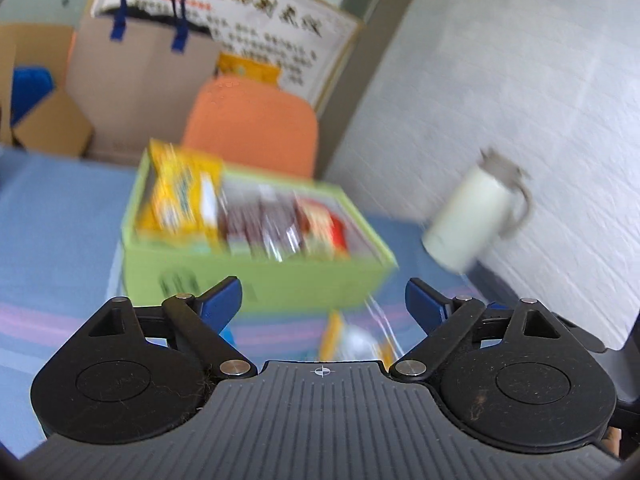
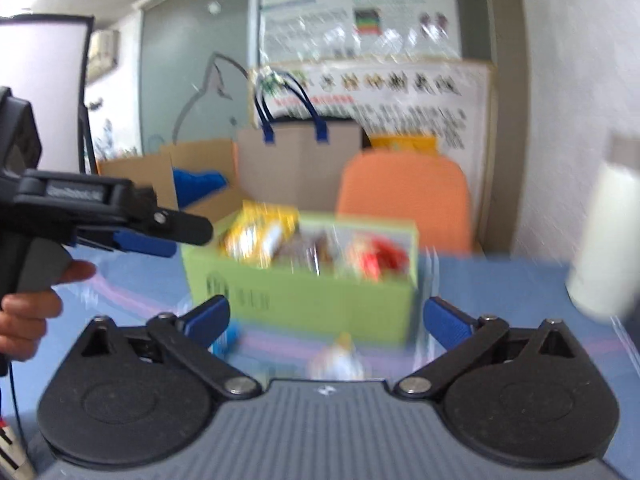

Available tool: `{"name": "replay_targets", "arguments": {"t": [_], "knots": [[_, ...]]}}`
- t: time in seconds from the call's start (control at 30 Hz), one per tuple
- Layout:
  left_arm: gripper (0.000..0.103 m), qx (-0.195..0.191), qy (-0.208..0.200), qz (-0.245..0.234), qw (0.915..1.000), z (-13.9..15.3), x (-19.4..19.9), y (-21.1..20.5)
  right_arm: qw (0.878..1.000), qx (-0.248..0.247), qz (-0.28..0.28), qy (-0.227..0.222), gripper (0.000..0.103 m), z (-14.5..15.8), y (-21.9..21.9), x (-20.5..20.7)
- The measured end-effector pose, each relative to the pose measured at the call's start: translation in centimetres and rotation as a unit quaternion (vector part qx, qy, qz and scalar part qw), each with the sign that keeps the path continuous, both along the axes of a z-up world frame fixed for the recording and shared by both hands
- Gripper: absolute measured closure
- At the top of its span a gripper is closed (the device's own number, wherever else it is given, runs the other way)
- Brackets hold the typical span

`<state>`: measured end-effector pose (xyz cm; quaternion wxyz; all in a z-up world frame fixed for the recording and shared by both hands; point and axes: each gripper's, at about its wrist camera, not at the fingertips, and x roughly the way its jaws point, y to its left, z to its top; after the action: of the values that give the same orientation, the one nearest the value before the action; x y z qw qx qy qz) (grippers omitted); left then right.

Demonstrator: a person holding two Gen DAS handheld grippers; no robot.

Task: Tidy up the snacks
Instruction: 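Drop the green pea bag into the green box with the left tool, then grasp the small green candy packet with the left tool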

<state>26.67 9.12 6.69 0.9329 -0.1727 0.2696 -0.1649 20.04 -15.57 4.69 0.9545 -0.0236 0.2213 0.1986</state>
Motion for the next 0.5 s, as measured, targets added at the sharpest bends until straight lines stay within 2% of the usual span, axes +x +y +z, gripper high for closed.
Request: {"name": "replay_targets", "arguments": {"t": [0.1, 0.23, 0.27, 0.37, 0.43, 0.5], "knots": [[0.026, 0.001, 0.042, -0.020, 0.9989, -2.8, -2.1, -2.5, 0.998, 0.012, -0.025, 0.047, 0.000, -3.1, -1.7, -3.2], [0.029, -0.028, 0.094, -0.058, 0.9935, -5.8, -3.7, -5.0, 0.994, 0.050, -0.021, 0.092, 0.000, -5.9, -2.6, -5.3], [0.035, -0.033, 0.106, -0.057, 0.9921, -6.1, -3.8, -5.5, 0.994, 0.044, -0.024, 0.094, 0.000, -6.2, -2.4, -5.4], [0.040, -0.050, 0.113, -0.067, 0.9901, -5.8, -4.9, -6.6, 0.997, 0.016, -0.032, 0.073, 0.000, -6.4, -2.0, -6.2], [0.041, -0.061, 0.106, -0.087, 0.9886, -5.4, -5.2, -7.2, 0.996, 0.035, -0.031, 0.074, 0.001, -6.5, -2.5, -6.3], [0.043, -0.055, 0.109, -0.086, 0.9887, -5.2, -4.8, -8.1, 0.995, 0.049, -0.032, 0.079, 0.001, -6.9, -3.0, -6.5]]}}
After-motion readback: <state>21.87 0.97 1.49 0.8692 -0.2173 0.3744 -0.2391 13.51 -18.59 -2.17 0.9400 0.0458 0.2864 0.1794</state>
